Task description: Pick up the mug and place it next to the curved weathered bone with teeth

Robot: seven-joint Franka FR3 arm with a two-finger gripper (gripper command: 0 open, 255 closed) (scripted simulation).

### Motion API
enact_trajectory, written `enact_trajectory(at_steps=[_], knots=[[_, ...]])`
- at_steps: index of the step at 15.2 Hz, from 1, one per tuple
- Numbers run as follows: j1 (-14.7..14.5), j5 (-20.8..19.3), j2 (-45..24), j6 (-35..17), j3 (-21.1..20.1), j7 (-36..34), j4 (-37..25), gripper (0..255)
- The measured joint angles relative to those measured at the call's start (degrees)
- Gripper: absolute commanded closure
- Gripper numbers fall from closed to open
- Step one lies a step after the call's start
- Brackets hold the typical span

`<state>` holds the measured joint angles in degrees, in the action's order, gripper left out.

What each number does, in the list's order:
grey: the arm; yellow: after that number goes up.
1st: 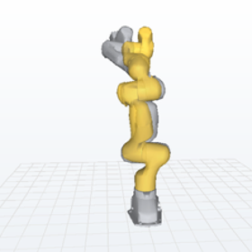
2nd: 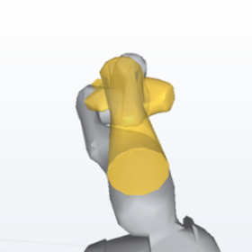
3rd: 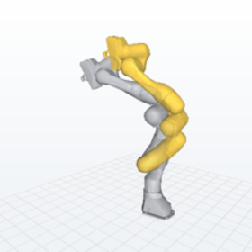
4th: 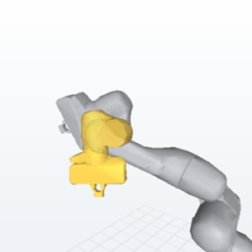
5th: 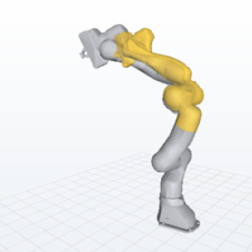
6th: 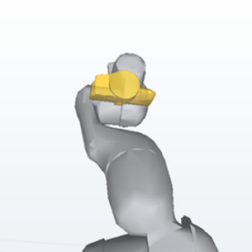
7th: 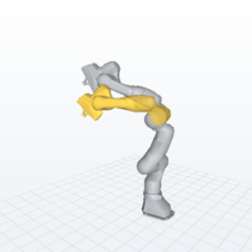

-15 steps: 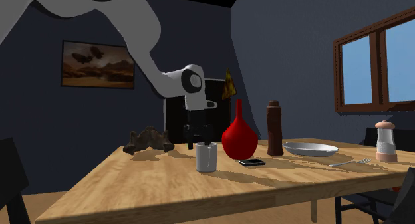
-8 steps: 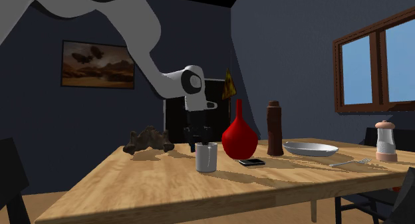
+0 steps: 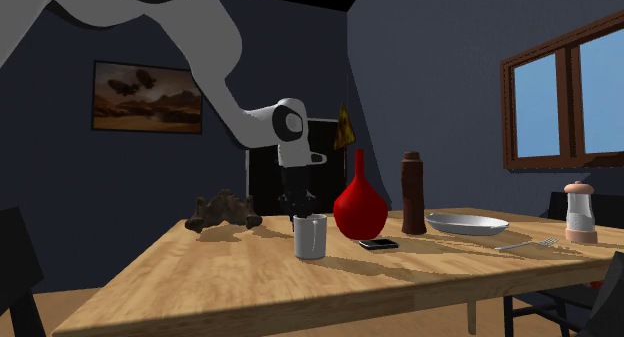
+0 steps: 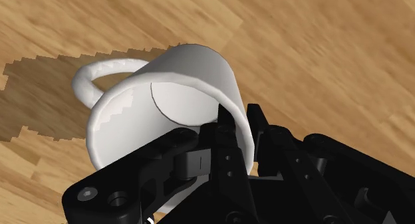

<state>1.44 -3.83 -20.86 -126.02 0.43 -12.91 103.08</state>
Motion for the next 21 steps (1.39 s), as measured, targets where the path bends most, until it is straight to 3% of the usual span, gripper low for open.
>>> enact_trajectory(at_steps=[21], knots=[[-0.1,0.4,5.0,12.8,-0.1,0.7,-7.8,255]])
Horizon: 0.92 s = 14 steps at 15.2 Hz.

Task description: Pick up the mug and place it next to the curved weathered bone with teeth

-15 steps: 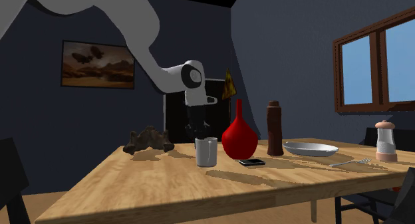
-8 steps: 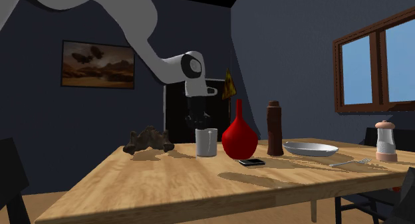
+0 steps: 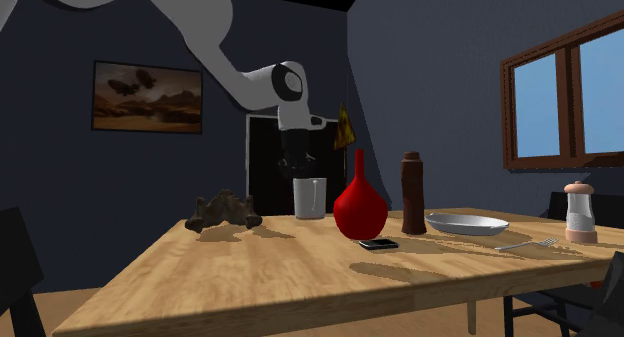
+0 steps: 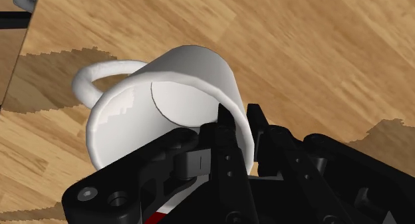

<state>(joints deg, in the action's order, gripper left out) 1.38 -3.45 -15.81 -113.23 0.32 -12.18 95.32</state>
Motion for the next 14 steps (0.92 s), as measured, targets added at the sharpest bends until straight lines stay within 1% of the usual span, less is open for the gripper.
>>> enact_trajectory(at_steps=[11,14], knots=[[-0.1,0.1,1.1,8.0,0.0,0.4,-6.9,255],[-0.1,0.2,0.8,10.4,0.0,0.5,-9.6,255]])
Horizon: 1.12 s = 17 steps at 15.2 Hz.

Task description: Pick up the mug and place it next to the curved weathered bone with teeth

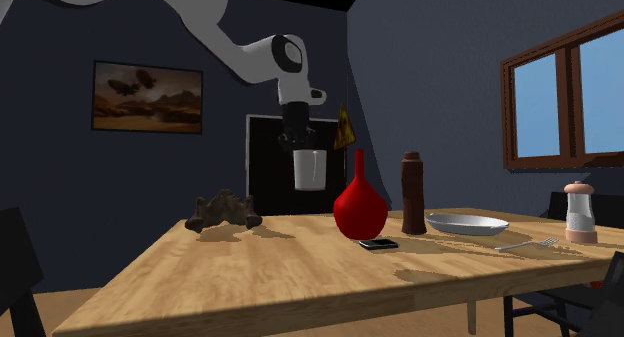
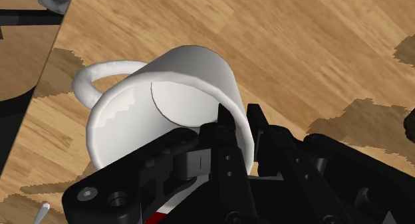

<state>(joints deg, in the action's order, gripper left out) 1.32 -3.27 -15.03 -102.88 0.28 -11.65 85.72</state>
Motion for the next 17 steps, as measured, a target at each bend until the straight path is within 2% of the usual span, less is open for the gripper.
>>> enact_trajectory(at_steps=[9,17], knots=[[-0.3,0.0,-0.5,6.6,-0.1,-0.1,-7.0,255],[-6.3,-1.0,3.7,5.8,-3.7,-9.6,-1.5,255]])
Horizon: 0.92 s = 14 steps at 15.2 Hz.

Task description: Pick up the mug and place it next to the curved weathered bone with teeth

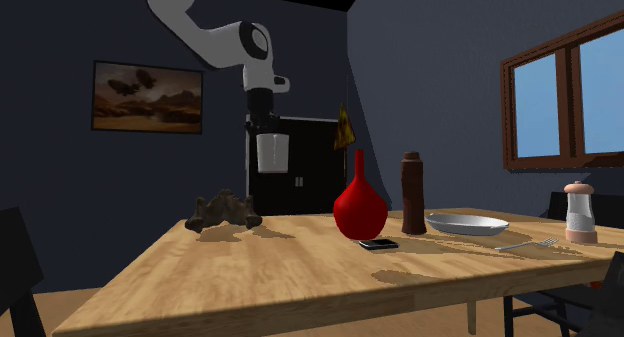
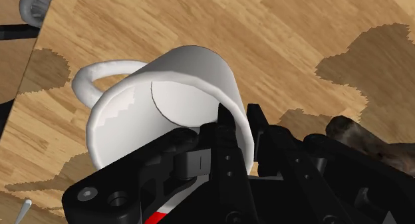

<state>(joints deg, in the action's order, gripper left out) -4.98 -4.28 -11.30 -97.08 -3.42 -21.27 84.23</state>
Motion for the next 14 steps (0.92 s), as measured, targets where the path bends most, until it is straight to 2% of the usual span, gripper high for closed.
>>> enact_trajectory(at_steps=[6,14], knots=[[-4.4,-0.6,2.0,-0.5,-3.0,-7.5,3.1,255],[-10.7,-1.7,0.3,1.4,-7.1,-17.8,0.3,255]])
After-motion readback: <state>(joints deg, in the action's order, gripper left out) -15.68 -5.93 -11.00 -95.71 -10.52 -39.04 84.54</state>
